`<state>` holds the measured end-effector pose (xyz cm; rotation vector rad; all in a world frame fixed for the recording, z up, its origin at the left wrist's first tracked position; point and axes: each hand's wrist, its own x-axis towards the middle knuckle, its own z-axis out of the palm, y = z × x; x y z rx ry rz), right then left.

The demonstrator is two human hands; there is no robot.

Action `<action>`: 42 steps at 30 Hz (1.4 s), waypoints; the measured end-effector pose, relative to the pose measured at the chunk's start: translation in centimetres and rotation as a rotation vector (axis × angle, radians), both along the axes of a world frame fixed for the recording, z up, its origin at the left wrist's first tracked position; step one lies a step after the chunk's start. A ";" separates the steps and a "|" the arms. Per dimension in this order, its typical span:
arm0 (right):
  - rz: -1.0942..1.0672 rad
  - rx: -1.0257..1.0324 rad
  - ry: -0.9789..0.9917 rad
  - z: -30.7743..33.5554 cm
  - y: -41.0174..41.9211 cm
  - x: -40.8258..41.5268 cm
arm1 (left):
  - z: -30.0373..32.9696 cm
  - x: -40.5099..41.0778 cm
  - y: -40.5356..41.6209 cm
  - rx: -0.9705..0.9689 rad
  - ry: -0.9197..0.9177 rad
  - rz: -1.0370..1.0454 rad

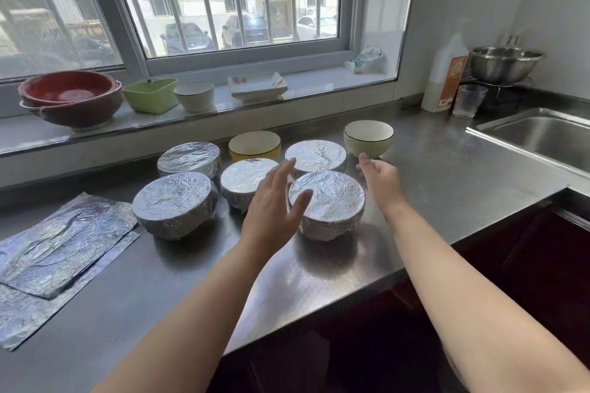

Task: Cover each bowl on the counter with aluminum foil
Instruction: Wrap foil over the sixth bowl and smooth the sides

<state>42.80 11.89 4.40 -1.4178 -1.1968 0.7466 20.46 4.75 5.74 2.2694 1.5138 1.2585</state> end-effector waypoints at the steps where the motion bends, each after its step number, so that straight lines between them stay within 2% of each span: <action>1: -0.044 -0.011 0.106 0.3 1.2 0.2 | 0.3 0.0 0.5 0.008 -0.003 0.013; 5: -0.158 -0.128 0.567 1.6 6.0 1.1 | 1.0 0.1 2.4 0.001 -0.036 0.024; 8: -0.175 -0.223 0.762 1.3 9.5 1.9 | 1.3 0.0 4.0 -0.042 -0.094 0.035; 10: -0.174 -0.283 0.818 0.6 11.3 2.5 | 1.4 -0.3 5.2 -0.076 -0.133 0.055; 14: -0.147 -0.280 0.799 0.6 13.3 3.0 | 1.5 -0.8 6.9 -0.108 -0.173 0.072; 17: -0.216 -0.299 0.927 0.6 14.9 3.4 | 1.5 -1.1 7.7 -0.112 -0.152 0.083; 20: -0.223 -0.307 0.947 0.1 16.0 3.6 | 1.6 -1.7 8.7 -0.136 -0.203 0.112; 24: -0.268 -0.279 0.966 -0.1 15.8 3.2 | 2.5 -2.3 9.2 -0.204 -0.414 0.141; 27: -0.204 -0.253 0.944 0.5 14.9 2.6 | 3.0 -2.6 9.5 -0.248 -0.533 0.156; 31: -0.002 -0.254 0.889 4.7 12.1 1.1 | 3.7 -3.4 9.6 -0.317 -0.774 0.141; 35: 0.293 -0.319 0.717 9.5 7.7 -1.4 | 5.5 -4.3 8.1 -0.421 -1.010 0.064; 39: 0.550 -0.411 0.576 11.6 2.8 -5.1 | 7.2 -5.7 4.8 -0.468 -1.042 -0.027; 42: 0.673 -0.482 0.525 11.5 -0.7 -8.2 | 7.7 -7.1 1.3 -0.444 -1.023 -0.015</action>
